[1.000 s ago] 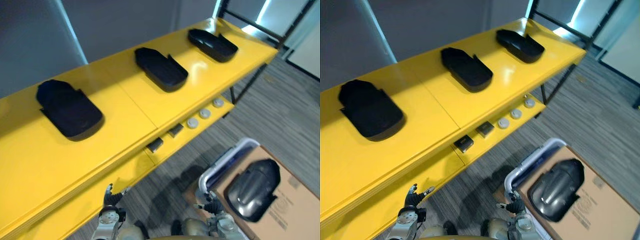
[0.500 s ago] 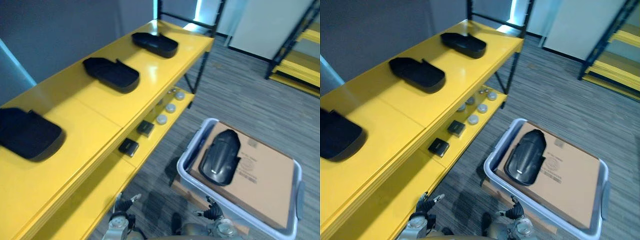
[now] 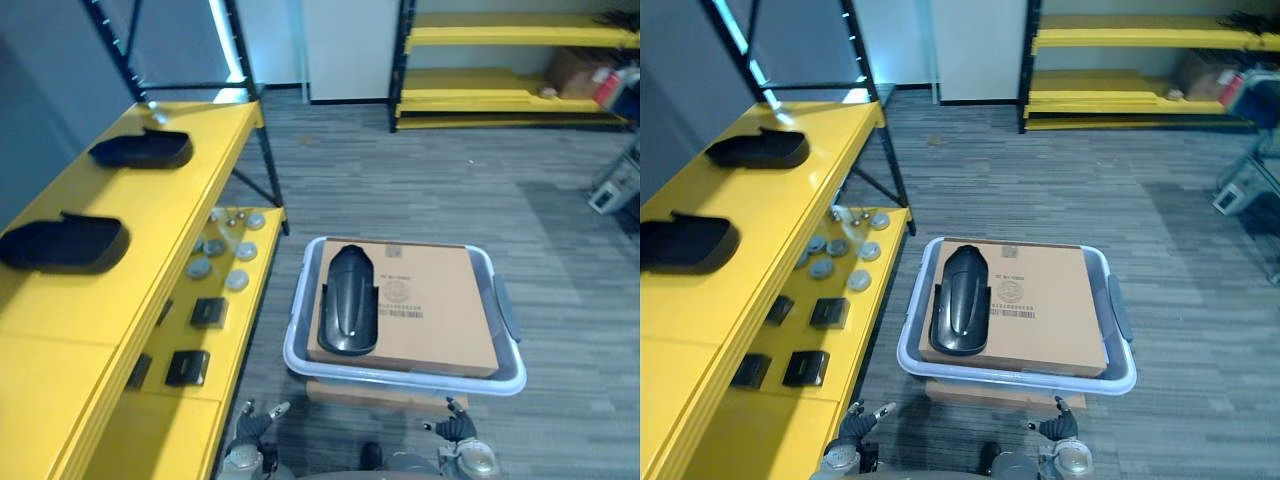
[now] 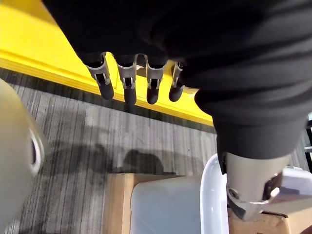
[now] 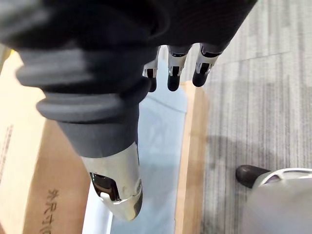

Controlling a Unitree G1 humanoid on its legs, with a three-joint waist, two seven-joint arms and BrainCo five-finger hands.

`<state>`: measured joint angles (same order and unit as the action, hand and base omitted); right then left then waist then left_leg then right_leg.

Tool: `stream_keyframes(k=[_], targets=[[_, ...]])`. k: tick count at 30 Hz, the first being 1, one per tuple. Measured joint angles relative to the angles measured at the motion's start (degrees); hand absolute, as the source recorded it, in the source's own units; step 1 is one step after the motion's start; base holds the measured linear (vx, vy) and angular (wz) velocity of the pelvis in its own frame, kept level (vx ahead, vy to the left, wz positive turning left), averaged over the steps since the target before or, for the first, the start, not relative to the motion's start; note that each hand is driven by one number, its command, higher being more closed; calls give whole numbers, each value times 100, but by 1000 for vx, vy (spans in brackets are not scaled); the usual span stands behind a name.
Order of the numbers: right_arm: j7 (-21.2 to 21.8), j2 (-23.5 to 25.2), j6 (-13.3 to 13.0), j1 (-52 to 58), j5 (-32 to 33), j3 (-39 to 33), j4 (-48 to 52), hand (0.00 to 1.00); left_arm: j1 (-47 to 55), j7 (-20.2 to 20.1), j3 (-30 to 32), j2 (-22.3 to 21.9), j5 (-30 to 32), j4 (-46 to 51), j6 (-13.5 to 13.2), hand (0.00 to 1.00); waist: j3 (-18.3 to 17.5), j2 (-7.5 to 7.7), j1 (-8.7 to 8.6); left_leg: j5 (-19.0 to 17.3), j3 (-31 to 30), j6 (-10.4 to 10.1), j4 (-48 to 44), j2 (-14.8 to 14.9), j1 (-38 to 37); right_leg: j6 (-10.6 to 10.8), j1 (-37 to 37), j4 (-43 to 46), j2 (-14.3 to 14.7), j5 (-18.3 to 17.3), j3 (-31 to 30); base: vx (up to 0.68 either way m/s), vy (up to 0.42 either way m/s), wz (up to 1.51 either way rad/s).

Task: Walk over and take plastic housings, then place them on the shelf

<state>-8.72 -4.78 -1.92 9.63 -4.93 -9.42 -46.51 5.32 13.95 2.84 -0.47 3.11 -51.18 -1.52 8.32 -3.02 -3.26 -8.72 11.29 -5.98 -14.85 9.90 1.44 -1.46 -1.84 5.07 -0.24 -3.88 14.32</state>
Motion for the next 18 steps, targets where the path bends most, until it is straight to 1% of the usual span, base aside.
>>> stream_keyframes(k=[1,2,3,4,5,8,10,14,17,18], targets=[[-4,15,5,36,74,-127,-70,0,-4,4,11,43,-29,-5,3,0,-19,54,5,123,-5,115,133,-51,-81,86,-48,22,-37,-44,-30,150,187,6],[-6,96,-10,98,203,-226,-85,0,-11,4,10,115,-33,-2,-1,0,-53,113,-24,154,-26,137,403,-191,-231,149,-112,-5,-137,-64,-10,153,188,10],[-6,139,-12,107,261,-275,-130,0,-10,6,12,143,-33,-1,-2,0,-70,167,-42,214,-27,190,543,-258,-248,175,-119,-29,-191,-54,6,135,178,23],[-5,230,-11,104,342,-425,-195,0,-10,4,11,196,-33,-2,-1,0,-97,243,-55,311,-25,243,809,-384,-346,210,-113,-80,-285,-34,38,144,162,20],[-5,274,-11,114,461,-559,-223,0,0,3,12,226,-34,-4,0,0,-122,278,-67,409,-23,302,1023,-494,-426,272,-155,-156,-355,12,62,198,181,19],[-67,291,-12,147,714,-1029,-228,0,25,3,41,278,-36,-5,2,0,-117,276,-70,441,-27,344,1206,-682,-590,379,-365,-382,-487,78,118,200,147,12],[-123,304,-24,142,783,-1150,-226,0,65,5,141,323,-37,-5,2,0,-119,294,-66,440,-8,344,1260,-729,-718,417,-508,-466,-498,103,111,140,71,0],[-134,353,-36,92,785,-1376,-134,0,98,4,197,426,-81,-5,2,0,-123,341,-63,439,31,345,1302,-732,-787,425,-526,-475,-521,112,17,89,31,-8],[-244,374,-4,187,786,-1695,471,0,157,-6,236,368,-110,-5,3,0,-121,359,-73,437,108,346,1337,-726,-881,428,-566,-483,-514,115,-71,28,-4,-17],[-309,366,1,275,782,-1815,905,0,171,-8,237,350,-128,-3,3,0,-122,367,-87,436,140,346,1402,-717,-955,428,-589,-494,-496,115,-106,1,-10,-15]])
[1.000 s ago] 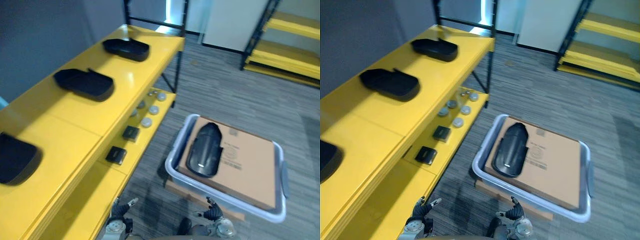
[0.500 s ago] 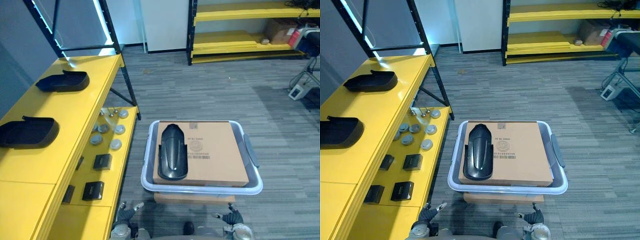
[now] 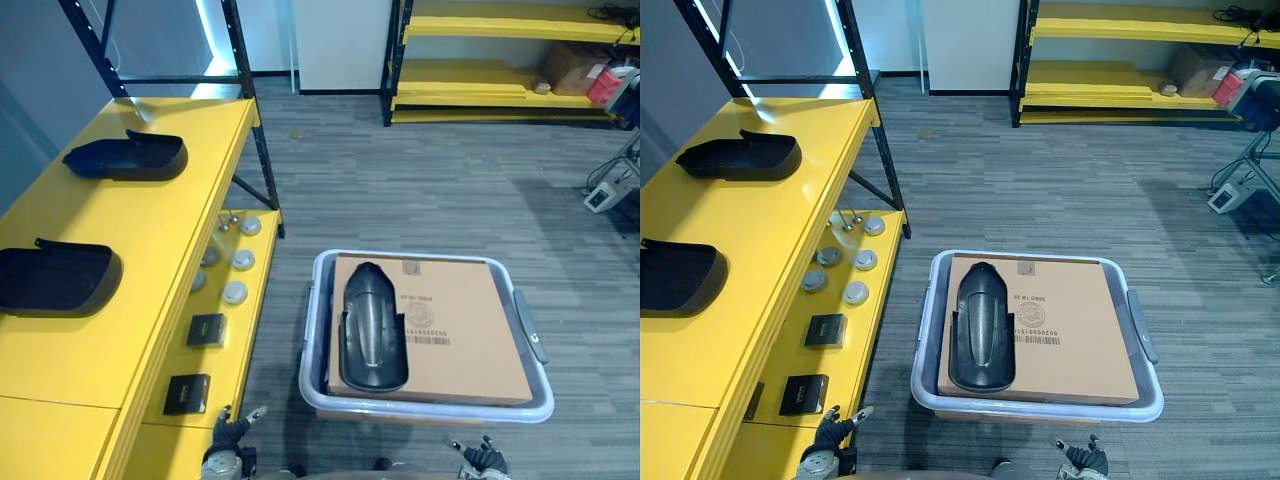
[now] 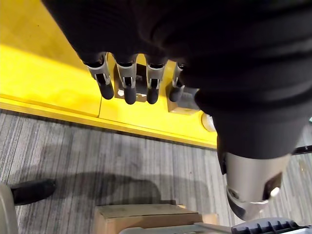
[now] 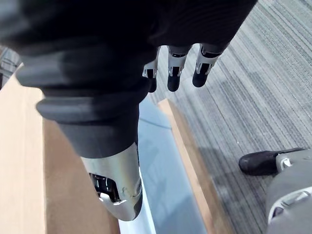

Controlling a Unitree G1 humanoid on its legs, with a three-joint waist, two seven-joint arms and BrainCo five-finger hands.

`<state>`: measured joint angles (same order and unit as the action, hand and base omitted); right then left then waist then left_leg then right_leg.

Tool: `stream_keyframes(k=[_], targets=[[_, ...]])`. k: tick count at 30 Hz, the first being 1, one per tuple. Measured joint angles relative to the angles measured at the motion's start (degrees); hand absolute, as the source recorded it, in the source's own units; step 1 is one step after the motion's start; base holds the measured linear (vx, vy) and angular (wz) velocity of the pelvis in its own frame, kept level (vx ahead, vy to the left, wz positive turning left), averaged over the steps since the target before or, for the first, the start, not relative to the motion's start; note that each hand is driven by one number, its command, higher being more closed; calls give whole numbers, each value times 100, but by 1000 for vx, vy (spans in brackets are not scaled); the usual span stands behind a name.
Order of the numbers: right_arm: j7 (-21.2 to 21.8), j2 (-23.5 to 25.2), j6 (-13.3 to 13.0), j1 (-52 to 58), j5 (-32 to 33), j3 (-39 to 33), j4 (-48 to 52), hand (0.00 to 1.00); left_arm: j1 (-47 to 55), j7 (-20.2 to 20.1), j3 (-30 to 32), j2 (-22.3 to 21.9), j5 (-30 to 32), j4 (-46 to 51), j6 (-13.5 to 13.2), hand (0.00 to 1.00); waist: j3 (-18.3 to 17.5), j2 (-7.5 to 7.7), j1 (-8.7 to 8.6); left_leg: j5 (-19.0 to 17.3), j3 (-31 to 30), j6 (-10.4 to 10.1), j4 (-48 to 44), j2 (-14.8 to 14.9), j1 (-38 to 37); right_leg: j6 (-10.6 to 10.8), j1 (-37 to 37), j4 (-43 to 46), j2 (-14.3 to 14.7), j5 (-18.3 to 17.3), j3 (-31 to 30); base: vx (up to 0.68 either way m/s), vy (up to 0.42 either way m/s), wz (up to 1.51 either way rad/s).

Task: Walk over and take plastic housings, then place them on the shelf

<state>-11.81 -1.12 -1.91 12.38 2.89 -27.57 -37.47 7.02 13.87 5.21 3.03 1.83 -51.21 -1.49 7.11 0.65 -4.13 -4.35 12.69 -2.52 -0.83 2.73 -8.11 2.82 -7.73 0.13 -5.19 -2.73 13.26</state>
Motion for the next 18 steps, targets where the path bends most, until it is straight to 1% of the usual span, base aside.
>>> stream_keyframes(k=[2,3,4,5,6,9,11,12,13,14,15,16,18], targets=[[-91,-10,-2,101,-7,-210,913,0,0,-1,7,4,-5,44,-1,0,-7,53,-22,-2,11,1,68,6,-37,0,12,-23,19,0,-66,-31,-14,-16],[-167,-53,-2,135,-15,-252,1468,0,50,-5,7,1,-5,125,-2,0,-11,94,-59,-5,8,5,90,6,-34,1,30,-31,23,0,-80,-54,-14,-9],[-198,-66,-6,148,-27,-287,1734,0,64,-7,6,1,-5,132,-4,0,-16,117,-85,-7,7,7,92,6,-30,1,38,-33,24,-1,-86,-85,-14,-5],[-254,-79,-13,157,-77,-342,2249,0,108,-7,6,2,-5,132,-3,0,-45,156,-134,-20,3,27,92,6,2,1,79,-30,27,-1,-93,-74,-8,-4],[-301,-118,-27,155,-109,-336,2700,0,112,-8,4,3,-5,130,-3,0,-65,178,-139,-22,0,29,95,7,39,15,115,-32,29,8,-103,-89,-6,-4],[-304,-163,-64,177,-243,-256,3473,0,133,-12,-4,3,-5,127,-3,0,-76,209,-136,-25,-17,35,101,6,29,24,114,-19,29,17,-103,-81,0,0],[-268,-172,-188,191,-364,170,4100,0,216,-14,-6,7,-3,127,-8,0,-109,195,-141,-25,-25,37,109,5,41,27,129,-19,29,32,-109,-72,-3,-4],[-245,-179,-216,188,-369,317,4231,0,243,-15,-8,6,-3,124,-9,0,-113,190,-139,-24,-40,38,115,3,50,26,135,-19,30,33,-104,-78,-8,-1],[-165,-206,-271,187,-430,646,4422,0,309,-22,-13,6,-2,121,-13,0,-152,178,-136,-22,-78,41,143,-1,91,26,198,-17,32,33,-92,-62,-13,10],[-78,-260,-340,178,-539,977,4518,0,323,-35,-21,6,1,114,-16,0,-178,170,-126,1,-129,56,189,-9,122,26,200,-24,33,33,-60,-39,-13,15],[-22,-284,-379,155,-582,1147,4530,0,325,-43,-32,7,2,112,-17,0,-178,170,-114,17,-163,55,208,-15,131,26,197,-24,32,33,-38,27,-15,25],[90,-325,-421,75,-700,1521,4524,0,319,-101,-81,13,8,113,-34,0,-176,163,-35,53,-228,70,238,-26,131,26,204,-29,25,34,31,53,-9,22],[164,-338,-426,-13,-893,1764,4449,0,313,-134,-123,18,26,113,-46,0,-176,162,26,102,-322,90,256,-49,158,27,194,-38,14,34,105,45,-6,27]])
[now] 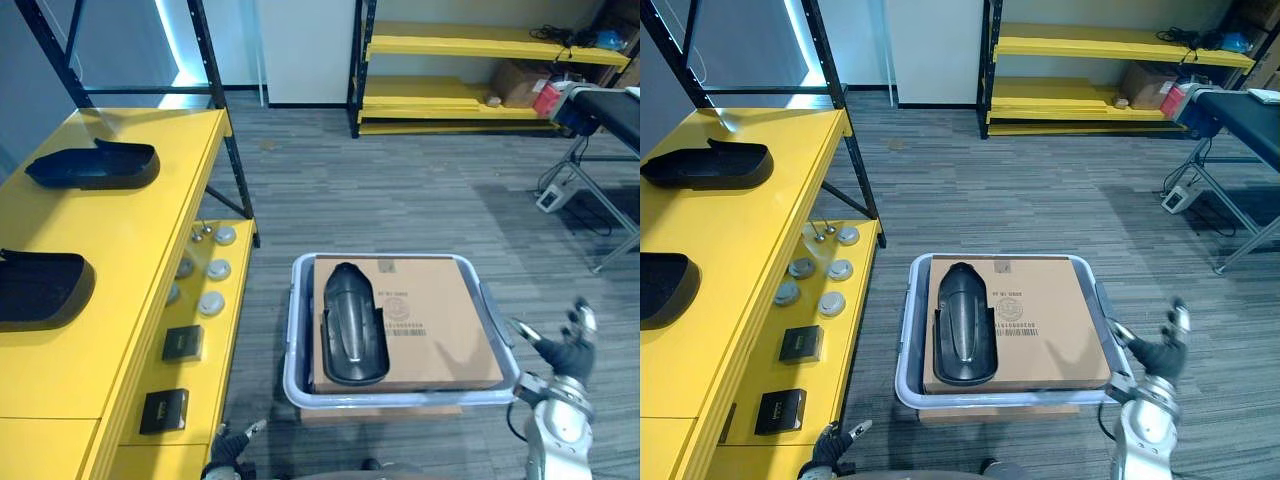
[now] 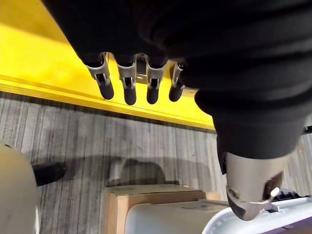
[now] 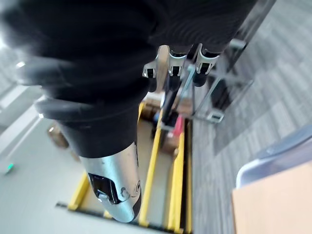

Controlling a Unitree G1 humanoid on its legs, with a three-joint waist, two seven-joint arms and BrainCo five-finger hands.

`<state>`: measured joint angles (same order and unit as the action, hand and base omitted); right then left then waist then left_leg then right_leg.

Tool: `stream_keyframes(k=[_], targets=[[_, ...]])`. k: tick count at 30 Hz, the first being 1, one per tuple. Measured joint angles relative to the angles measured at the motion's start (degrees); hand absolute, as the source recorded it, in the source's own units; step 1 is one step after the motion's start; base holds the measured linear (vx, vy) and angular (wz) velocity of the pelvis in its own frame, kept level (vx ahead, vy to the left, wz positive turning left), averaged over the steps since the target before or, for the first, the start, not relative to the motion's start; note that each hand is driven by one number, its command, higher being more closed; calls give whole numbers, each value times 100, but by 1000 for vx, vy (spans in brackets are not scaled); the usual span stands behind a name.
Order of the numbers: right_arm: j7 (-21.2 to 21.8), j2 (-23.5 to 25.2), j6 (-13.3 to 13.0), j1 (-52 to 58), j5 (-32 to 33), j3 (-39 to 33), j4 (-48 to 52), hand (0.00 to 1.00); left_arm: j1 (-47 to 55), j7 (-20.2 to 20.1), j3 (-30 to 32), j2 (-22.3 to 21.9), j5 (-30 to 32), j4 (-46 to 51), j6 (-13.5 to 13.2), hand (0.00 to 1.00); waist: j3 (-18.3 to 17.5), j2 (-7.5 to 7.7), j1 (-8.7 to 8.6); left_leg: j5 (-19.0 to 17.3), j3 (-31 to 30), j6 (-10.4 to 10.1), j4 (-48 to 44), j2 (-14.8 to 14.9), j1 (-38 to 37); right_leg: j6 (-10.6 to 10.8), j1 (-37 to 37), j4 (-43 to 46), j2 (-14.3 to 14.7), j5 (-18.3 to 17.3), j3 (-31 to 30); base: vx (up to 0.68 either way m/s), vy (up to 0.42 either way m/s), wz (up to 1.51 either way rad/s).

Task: Walk over and take plastic housings, then place them on the shelf

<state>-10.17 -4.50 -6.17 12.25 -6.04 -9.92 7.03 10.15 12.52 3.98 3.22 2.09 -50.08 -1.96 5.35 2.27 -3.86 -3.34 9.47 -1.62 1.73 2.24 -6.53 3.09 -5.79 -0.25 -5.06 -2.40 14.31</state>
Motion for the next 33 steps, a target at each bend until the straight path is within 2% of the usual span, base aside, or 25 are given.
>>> stream_keyframes(k=[2,5,10,14,18,19,24,27,33], targets=[[43,-42,18,-341,-333,212,-475,0,-9,-1,-4,2,31,3,-59,0,-2,-2,50,31,-138,16,15,-37,93,1,0,-41,-15,0,157,36,-3,36],[26,-38,84,-646,-496,217,-1120,0,-18,3,-10,12,38,25,-98,0,-1,-3,173,45,-254,24,19,-75,198,11,5,-118,-17,6,302,35,-2,29],[-93,-28,424,-1173,-826,410,-2354,0,-20,7,-241,58,85,129,-108,0,48,-46,202,87,-504,35,19,-132,398,13,22,-193,-72,7,600,38,9,32],[-239,16,688,-1535,-1019,390,-3311,0,-126,21,-271,47,85,159,-108,0,144,-109,314,135,-690,38,15,-156,501,14,17,-195,-104,8,817,20,14,27],[-357,170,905,-1919,-1265,339,-4049,0,-239,32,-408,56,87,285,-102,0,309,-66,345,223,-892,7,15,-187,611,15,8,-194,-121,10,1036,-11,0,35],[-471,236,935,-2042,-1299,241,-4277,100,-263,38,-466,41,88,287,-102,0,329,-72,360,231,-964,17,15,-192,648,15,9,-194,-122,10,1113,-25,3,27],[-766,238,1043,-2504,-1507,-41,-4824,100,-360,130,-580,70,89,282,-94,0,397,2,371,329,-1068,11,34,-257,689,52,3,-191,-178,35,1234,-37,18,14],[-761,114,1110,-2716,-1498,-94,-5054,100,-477,154,-632,81,89,273,-94,0,498,8,440,448,-1084,18,133,-288,677,84,18,-194,-206,54,1246,-84,29,5],[-588,252,1127,-2771,-1454,57,-5291,100,-492,167,-684,151,86,221,-75,0,545,18,466,594,-1102,35,359,-271,677,93,109,-188,-190,59,1259,-82,5,3]])
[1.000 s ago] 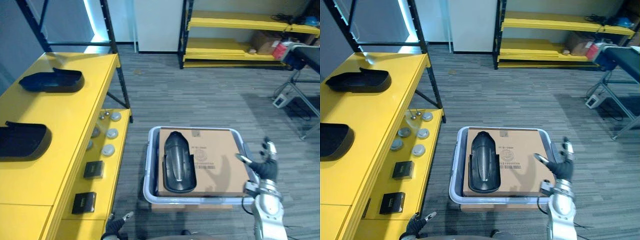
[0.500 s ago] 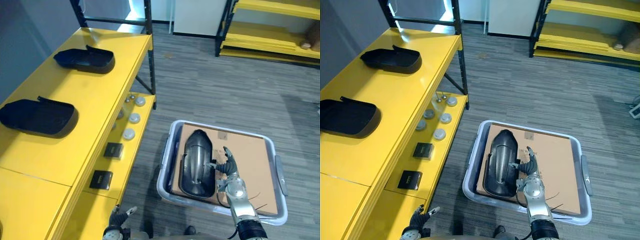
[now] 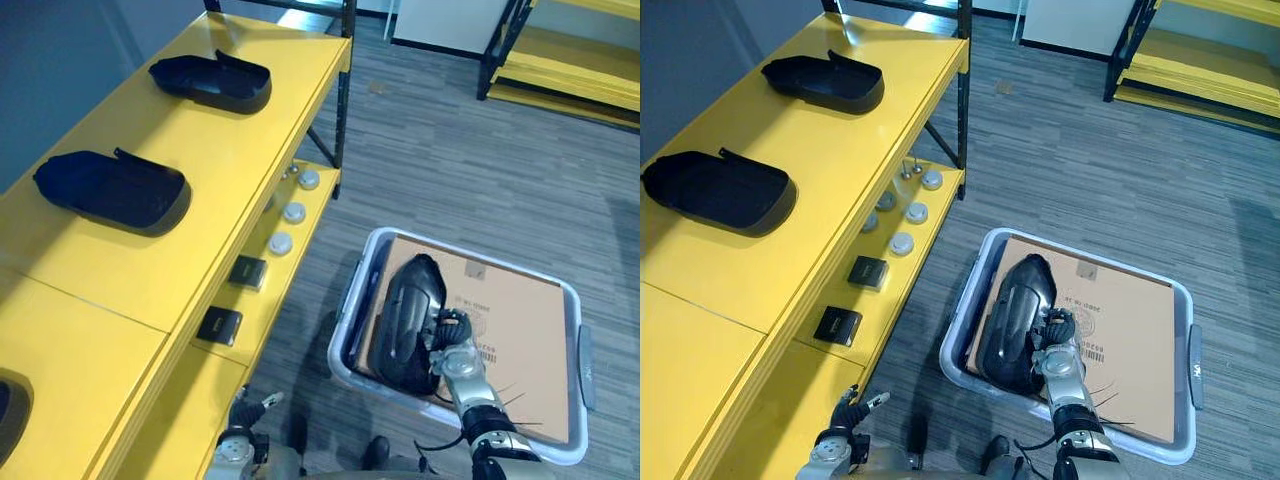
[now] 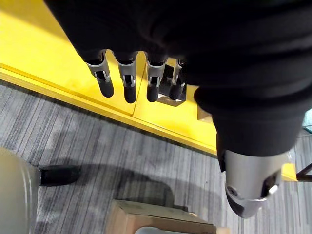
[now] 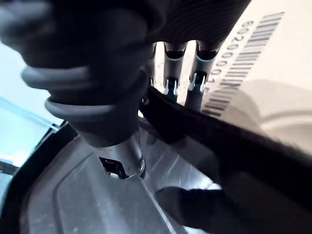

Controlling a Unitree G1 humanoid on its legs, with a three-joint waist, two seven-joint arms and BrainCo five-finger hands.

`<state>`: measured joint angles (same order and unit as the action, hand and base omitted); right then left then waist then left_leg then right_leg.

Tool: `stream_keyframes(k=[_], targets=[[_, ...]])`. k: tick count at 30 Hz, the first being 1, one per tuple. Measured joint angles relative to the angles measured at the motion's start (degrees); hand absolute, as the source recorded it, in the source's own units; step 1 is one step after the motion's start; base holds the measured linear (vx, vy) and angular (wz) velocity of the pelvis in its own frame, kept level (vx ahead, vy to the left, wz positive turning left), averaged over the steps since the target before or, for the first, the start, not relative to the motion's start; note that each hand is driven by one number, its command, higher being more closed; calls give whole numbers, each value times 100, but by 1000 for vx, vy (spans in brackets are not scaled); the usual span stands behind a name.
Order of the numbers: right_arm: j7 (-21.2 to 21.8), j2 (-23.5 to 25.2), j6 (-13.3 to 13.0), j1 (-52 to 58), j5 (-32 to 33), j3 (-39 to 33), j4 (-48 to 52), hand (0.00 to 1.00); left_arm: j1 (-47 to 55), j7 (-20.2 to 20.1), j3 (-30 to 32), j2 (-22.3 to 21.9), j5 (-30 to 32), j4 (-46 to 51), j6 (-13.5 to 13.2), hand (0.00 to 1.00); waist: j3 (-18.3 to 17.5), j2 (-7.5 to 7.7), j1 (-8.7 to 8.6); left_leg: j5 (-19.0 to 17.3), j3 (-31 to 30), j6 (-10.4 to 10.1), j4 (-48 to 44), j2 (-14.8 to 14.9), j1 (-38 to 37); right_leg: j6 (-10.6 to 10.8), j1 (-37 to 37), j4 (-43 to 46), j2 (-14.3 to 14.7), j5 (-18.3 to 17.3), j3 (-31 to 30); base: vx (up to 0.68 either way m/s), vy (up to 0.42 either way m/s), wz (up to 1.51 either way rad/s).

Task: Walk over and take plastic housings, then place them on the shelf

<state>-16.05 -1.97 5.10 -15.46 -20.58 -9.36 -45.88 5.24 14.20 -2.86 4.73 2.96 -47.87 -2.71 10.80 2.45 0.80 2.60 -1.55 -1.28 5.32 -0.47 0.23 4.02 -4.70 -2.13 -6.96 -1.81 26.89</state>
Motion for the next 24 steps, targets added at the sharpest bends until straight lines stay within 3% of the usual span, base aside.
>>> stream_keyframes(k=[7,13,14,22,24], targets=[[23,13,6,70,66,80,109,100,-24,-1,1,10,-1,2,1,0,-6,12,-9,1,41,2,7,-15,-18,16,0,-14,-16,10,-52,-12,13,-2],[94,24,33,454,91,65,1094,100,-23,-1,3,7,-4,133,2,0,-11,20,-71,-1,203,-1,4,-15,-130,22,-54,-24,-29,17,-184,23,6,-11],[100,29,34,491,96,44,1304,100,-13,0,1,6,-5,275,2,0,-14,24,-157,-2,203,-2,4,-15,-133,29,-56,-25,-30,23,-185,0,0,0],[-162,39,-9,862,82,-208,2838,100,-6,95,-288,0,-10,1965,-43,0,-45,55,-302,-4,317,-4,3,-38,-191,69,-118,-198,-38,203,-340,-38,20,-9],[-273,40,-23,1110,72,-206,3332,100,-37,95,-610,-21,-17,2716,-89,0,-61,57,-313,-23,315,20,3,-37,-180,69,-99,-211,-35,204,-377,-62,14,-5]])
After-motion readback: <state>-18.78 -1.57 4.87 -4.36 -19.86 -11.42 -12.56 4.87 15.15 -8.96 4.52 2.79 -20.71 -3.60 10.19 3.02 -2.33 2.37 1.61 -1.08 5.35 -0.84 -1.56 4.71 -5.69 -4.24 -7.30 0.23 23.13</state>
